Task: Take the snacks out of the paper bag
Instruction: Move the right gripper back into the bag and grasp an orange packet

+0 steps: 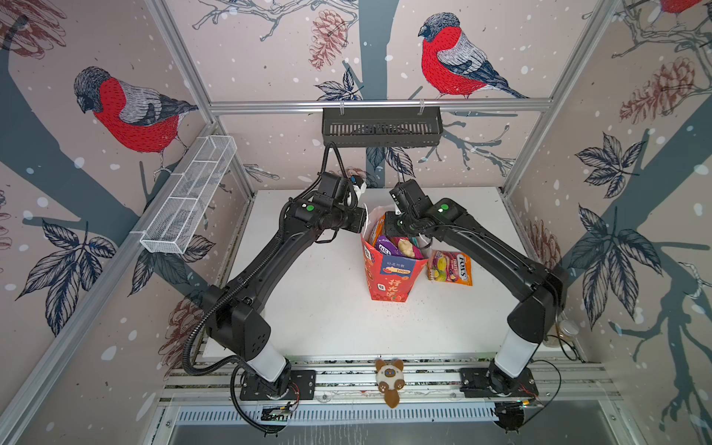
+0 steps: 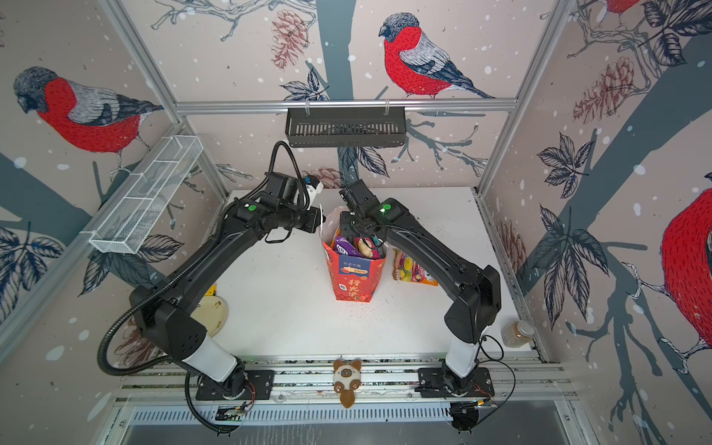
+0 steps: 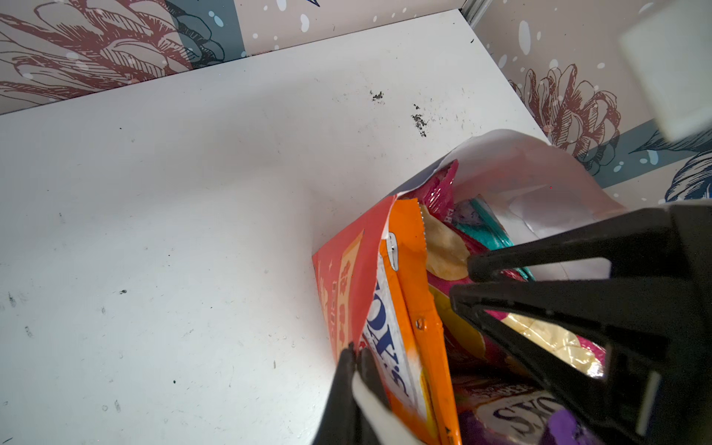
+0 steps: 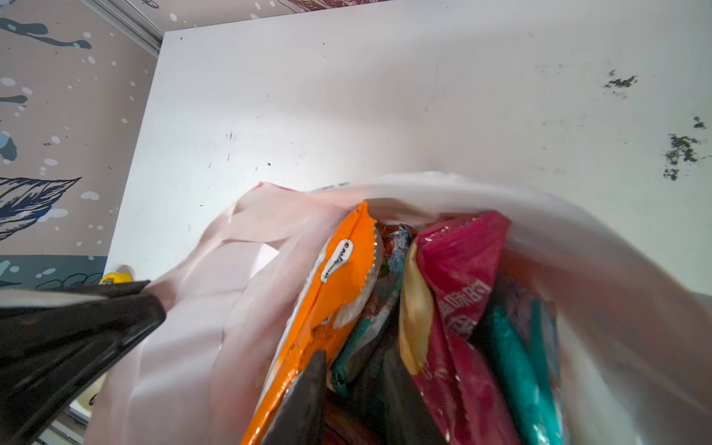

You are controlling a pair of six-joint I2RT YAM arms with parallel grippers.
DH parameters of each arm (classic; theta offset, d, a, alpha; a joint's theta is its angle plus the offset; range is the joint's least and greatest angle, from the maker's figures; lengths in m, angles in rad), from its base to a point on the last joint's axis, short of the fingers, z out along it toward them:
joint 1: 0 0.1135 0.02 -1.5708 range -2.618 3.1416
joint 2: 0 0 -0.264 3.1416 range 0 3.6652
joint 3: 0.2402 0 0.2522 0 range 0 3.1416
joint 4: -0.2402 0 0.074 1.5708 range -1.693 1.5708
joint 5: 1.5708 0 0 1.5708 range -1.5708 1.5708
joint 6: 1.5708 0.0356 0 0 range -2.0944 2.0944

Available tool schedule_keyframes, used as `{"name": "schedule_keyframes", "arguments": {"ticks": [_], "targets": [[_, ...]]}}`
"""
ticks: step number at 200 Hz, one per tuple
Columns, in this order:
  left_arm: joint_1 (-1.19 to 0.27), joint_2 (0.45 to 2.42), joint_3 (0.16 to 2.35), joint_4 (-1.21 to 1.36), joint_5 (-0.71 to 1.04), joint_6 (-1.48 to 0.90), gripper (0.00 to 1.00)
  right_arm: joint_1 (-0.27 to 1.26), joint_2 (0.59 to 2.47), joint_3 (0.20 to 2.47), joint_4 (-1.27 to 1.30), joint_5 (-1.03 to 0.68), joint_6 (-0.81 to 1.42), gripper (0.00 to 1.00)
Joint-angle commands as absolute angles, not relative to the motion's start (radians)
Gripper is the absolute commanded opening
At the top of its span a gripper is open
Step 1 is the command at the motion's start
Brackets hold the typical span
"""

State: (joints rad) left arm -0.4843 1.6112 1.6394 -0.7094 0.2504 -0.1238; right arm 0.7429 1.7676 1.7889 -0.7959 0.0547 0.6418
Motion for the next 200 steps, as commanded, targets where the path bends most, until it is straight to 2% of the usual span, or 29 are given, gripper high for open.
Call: {"name": "schedule_keyframes", "arguments": {"ticks": [1,91,200], "targets": [[-0.483,1.603,1.637,-0.694,0.256,-0.117,0.00,0.741,1.762,1.779,-0.739,0.041,0.663,0.29],[-0.483,1.618,1.657,-0.708,0.264,-0.095,0.00,0.742,1.777,1.769,-0.700,0.078,0.690,0.31],[-0.483,1.623,1.667,-0.716,0.265,-0.082,0.00,0.743,1.800,1.755,-0.649,0.047,0.718,0.34]]}}
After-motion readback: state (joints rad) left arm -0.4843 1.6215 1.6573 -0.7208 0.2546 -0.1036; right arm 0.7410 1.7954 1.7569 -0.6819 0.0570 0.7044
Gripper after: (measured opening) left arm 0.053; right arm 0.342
